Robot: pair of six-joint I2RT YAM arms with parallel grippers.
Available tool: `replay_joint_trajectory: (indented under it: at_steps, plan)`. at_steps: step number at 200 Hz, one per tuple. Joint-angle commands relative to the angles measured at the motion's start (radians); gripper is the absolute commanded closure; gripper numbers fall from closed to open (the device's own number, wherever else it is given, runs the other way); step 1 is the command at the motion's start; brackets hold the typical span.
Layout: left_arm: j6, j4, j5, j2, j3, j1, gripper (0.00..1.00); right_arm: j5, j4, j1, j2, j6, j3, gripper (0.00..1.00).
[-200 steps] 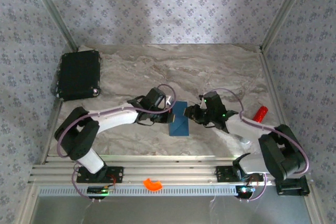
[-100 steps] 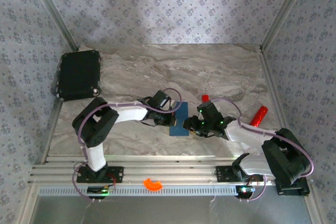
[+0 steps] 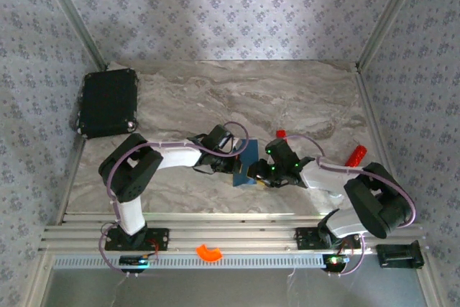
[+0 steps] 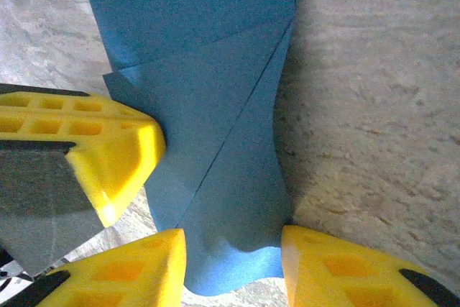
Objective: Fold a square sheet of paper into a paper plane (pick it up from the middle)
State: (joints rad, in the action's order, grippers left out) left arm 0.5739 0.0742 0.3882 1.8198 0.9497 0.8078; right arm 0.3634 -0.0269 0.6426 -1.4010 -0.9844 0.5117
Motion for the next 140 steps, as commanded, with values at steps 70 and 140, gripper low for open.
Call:
replay_joint_trajectory:
  at_steps: [70,140]
  plan:
    - [0.004,0.029,-0.008,0.009,-0.036,0.013,1.00,0.114,-0.158,-0.131,-0.085,0.039,0.043,0.54]
    - [0.017,0.016,0.000,-0.002,-0.043,0.014,1.00,0.148,-0.243,-0.170,-0.157,0.089,0.035,0.69]
